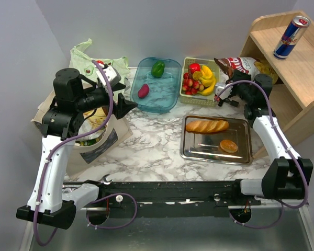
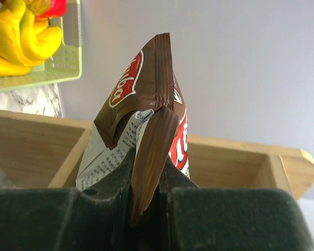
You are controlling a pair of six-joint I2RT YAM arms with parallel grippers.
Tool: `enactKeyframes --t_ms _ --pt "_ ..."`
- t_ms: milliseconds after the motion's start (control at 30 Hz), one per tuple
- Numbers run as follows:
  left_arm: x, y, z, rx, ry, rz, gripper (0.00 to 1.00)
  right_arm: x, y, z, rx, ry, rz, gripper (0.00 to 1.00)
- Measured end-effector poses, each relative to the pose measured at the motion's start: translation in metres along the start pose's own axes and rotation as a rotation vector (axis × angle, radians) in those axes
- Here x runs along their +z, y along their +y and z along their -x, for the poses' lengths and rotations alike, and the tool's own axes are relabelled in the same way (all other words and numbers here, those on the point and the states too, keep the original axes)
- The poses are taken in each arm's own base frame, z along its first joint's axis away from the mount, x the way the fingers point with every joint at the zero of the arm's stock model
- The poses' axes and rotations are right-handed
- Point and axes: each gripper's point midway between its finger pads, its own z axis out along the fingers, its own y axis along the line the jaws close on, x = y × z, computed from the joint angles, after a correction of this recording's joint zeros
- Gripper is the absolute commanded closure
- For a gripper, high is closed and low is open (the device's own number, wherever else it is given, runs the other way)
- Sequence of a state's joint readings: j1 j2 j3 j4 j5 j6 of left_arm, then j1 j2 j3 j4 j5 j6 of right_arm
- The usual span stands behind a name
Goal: Untie the knot of the grocery bags and take out the mixed food
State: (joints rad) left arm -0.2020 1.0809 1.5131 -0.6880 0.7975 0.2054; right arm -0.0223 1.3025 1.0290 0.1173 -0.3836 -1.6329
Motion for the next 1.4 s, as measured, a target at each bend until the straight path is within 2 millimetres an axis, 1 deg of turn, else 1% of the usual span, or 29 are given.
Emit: enactKeyframes --t_ms 100,200,400,533,600,633,700,767,800,833,867,967,1300,1400 --pt "0.0 0.0 -0.001 0.005 0.002 0.0 0.17 0.012 0.011 -0.001 -0.03 -0.03 0.02 0.93" --pt "-0.001 0.0 0.0 0.012 0.001 0.001 0.17 0.019 0.015 -0.008 -0.055 -0.039 0.029 0.91" --pt "-0.007 -0.006 0.003 0.03 -0.01 0.004 0.17 0.015 0.015 -0.017 -0.093 -0.06 0.024 0.91" --pt "-0.008 -0.006 0.003 0.031 -0.01 0.004 0.17 0.009 0.018 -0.029 -0.106 -0.053 0.027 0.91" --pt "-0.007 -0.006 0.002 0.029 -0.008 0.004 0.17 0.005 0.019 -0.036 -0.108 -0.043 0.029 0.88" --pt "-0.007 -0.005 0.002 0.028 -0.007 0.004 0.17 0.004 0.02 -0.04 -0.109 -0.037 0.03 0.84" --pt "-0.006 -0.005 0.001 0.025 -0.005 0.003 0.17 0.002 0.022 -0.043 -0.11 -0.032 0.034 0.68" --pt "-0.005 -0.004 0.001 0.021 -0.003 0.002 0.17 0.0 0.027 -0.048 -0.106 -0.027 0.042 0.4" --pt "-0.005 -0.004 0.0 0.021 -0.002 0.002 0.17 -0.001 0.029 -0.049 -0.099 -0.026 0.046 0.28" --pt "-0.005 -0.004 0.0 0.02 -0.002 0.002 0.17 -0.002 0.03 -0.05 -0.096 -0.026 0.048 0.21" --pt "-0.004 -0.004 0.0 0.018 -0.001 0.002 0.17 -0.003 0.031 -0.051 -0.093 -0.027 0.05 0.18" --pt "-0.004 -0.004 0.0 0.016 -0.001 0.001 0.17 -0.005 0.036 -0.049 -0.081 -0.045 0.067 0.11" --pt "-0.005 -0.005 -0.003 0.012 0.005 0.0 0.16 -0.018 0.056 -0.024 0.0 -0.136 0.172 0.01" --pt "-0.006 -0.006 -0.005 0.015 0.015 0.0 0.14 -0.023 0.059 -0.014 0.016 -0.174 0.192 0.0"
